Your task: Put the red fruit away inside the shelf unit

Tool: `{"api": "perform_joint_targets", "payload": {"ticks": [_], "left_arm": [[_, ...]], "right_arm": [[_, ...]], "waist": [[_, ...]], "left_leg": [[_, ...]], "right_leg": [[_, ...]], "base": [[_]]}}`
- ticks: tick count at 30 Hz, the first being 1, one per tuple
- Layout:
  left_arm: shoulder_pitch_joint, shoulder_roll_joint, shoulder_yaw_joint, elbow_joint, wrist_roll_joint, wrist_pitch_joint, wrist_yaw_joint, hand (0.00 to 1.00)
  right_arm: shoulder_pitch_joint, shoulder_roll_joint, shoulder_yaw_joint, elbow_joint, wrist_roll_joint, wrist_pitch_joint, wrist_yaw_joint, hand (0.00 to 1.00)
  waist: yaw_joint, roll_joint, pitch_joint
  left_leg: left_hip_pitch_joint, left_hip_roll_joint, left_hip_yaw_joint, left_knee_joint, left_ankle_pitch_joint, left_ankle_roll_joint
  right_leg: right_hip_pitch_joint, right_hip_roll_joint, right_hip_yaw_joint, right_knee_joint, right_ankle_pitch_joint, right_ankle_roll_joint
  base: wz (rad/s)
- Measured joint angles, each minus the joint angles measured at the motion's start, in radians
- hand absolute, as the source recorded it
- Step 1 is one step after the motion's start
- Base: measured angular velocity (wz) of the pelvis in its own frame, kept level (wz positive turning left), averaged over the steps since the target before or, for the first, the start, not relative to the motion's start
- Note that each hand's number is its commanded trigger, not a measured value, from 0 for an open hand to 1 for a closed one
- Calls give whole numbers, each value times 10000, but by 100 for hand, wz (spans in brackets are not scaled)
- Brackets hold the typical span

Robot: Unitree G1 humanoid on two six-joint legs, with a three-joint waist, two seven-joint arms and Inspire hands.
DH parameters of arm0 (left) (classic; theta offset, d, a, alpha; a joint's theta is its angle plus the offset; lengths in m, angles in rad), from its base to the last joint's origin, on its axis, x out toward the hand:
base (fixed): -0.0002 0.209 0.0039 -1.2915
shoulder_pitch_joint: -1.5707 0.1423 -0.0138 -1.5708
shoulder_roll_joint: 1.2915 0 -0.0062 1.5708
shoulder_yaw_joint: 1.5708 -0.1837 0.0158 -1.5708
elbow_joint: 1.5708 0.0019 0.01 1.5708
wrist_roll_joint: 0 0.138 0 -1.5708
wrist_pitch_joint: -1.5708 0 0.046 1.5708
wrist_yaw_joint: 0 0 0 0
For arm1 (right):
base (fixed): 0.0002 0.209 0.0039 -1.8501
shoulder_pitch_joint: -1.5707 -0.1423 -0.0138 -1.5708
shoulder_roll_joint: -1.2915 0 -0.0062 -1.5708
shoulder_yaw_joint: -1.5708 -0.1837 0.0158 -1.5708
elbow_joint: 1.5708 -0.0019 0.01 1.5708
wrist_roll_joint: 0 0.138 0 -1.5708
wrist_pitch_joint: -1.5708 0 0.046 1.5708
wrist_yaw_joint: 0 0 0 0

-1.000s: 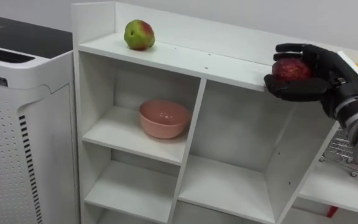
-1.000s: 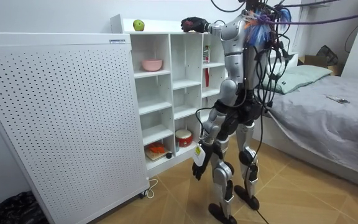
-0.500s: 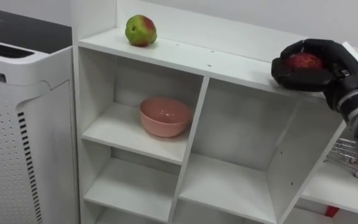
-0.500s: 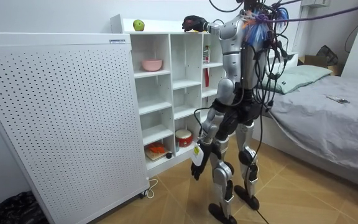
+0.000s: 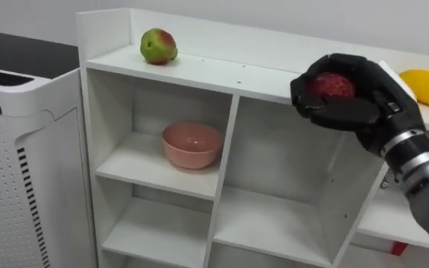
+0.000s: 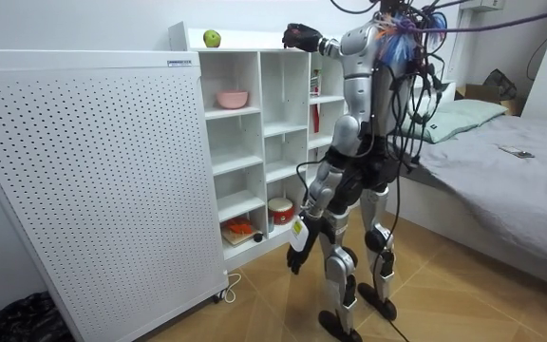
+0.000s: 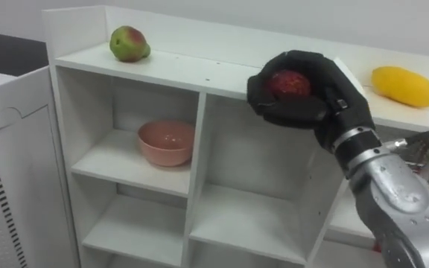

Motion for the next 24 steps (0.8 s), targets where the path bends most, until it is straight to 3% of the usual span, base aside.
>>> {"api": "perform_joint_targets", "payload": {"ticks": [1, 4, 11, 15, 19, 22, 24], "left_arm": [[60, -59, -67, -12, -4, 2, 2, 0], [132, -86, -201, -34, -13, 0, 13, 0], [-73, -8, -648, 45, -452, -33, 632, 0], [-591, -42, -1503, 466, -593, -14, 903, 0], [-1336, -228, -1935, 881, -795, -36, 1089, 0], [-1548, -305, -2161, 1061, -993, -40, 1157, 0], [-1619, -317, -2177, 1037, -1120, -29, 1244, 0]], "right_arm": [[113, 197, 12, -190, 236, 4, 220, 100], [249, 257, 226, -391, 421, 35, 648, 100], [776, 629, 710, -721, 1325, 90, 1083, 100], [894, 1425, 989, 1335, 1811, -104, 1139, 100], [1063, 2069, 962, 4185, 2093, -26, 1015, 100], [1066, 2131, 956, 5876, 2353, -17, 729, 100], [1067, 2141, 947, 6486, 2731, -17, 440, 100]], "waist": [[-3, 106, -39], [4, 275, -69], [24, 156, -68], [-10, 188, 13], [0, 548, 234], [44, 914, 284], [94, 923, 279]], "left_leg": [[12, -7, 11, -1, 4, 7], [12, -7, 39, -6, 34, 26], [-508, 18, 23, -5, 141, 11], [-1060, -18, -50, 446, 133, 35], [-2186, -40, -155, 1053, 142, 113], [-3050, -71, -114, 1379, 189, 195], [-3505, -86, 10, 1526, 218, 240]], "right_leg": [[2, -3, 70, -1, 0, 0], [-1, -2, 94, -2, 0, -1], [-479, 2, 17, 110, 45, -74], [-870, -68, -176, 225, 69, -104], [-1878, -142, -308, 743, 82, -117], [-2952, -280, -226, 1478, 18, -88], [-3662, -440, -114, 2085, -181, -89]], "base": [[-3], [-1], [1], [10], [11], [-7], [-12]]}}
